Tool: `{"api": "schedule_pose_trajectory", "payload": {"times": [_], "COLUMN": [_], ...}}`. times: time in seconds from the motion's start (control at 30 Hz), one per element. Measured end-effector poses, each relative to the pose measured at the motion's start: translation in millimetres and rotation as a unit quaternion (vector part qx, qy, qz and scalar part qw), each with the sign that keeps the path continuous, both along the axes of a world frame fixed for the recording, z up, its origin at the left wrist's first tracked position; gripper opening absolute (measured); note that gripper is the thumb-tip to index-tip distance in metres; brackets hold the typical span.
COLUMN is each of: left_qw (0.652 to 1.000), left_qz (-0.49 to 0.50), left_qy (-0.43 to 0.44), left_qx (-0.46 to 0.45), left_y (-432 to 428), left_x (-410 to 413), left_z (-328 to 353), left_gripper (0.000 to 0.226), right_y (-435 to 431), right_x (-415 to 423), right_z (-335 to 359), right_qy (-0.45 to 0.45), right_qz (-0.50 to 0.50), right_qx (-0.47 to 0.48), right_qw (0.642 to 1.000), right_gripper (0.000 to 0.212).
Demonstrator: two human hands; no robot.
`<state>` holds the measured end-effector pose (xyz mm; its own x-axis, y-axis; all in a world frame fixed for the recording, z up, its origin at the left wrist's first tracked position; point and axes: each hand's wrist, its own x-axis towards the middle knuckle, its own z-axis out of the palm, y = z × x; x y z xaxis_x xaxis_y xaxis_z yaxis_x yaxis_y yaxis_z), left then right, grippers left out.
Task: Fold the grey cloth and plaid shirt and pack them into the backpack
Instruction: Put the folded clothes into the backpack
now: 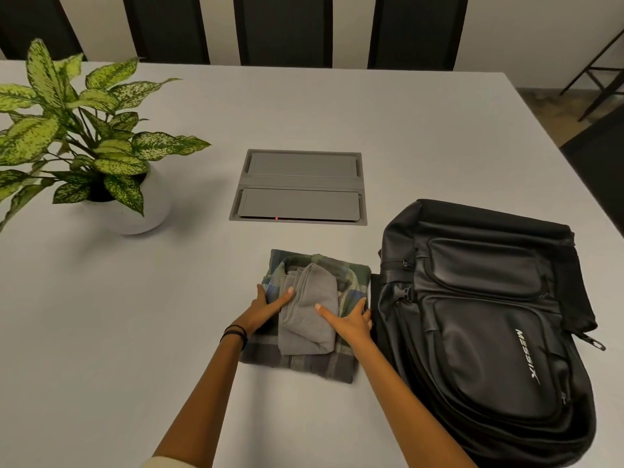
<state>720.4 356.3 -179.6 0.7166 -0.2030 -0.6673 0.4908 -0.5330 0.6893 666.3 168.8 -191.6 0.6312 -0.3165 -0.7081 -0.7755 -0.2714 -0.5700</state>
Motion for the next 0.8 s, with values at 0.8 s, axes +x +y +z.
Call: {"api": "schedule_pose_trajectory", "payload": {"times": [0.8], "left_qw": [0.999], "left_qz": [0.037], "left_qy": [0.006], "left_qx": [0.032], "left_y": [-1.1], "left_x": [-2.7], "left_z": [-9.9], "left_gripper": [0.18], "right_y": [4.3], "right_x": [12.3], "right_z": [1.8], "right_qy": [-0.002], "right_qz": [-0.021], "right_qx": [-0.019], "right_qw": [1.0], "right_gripper": [0.136]}}
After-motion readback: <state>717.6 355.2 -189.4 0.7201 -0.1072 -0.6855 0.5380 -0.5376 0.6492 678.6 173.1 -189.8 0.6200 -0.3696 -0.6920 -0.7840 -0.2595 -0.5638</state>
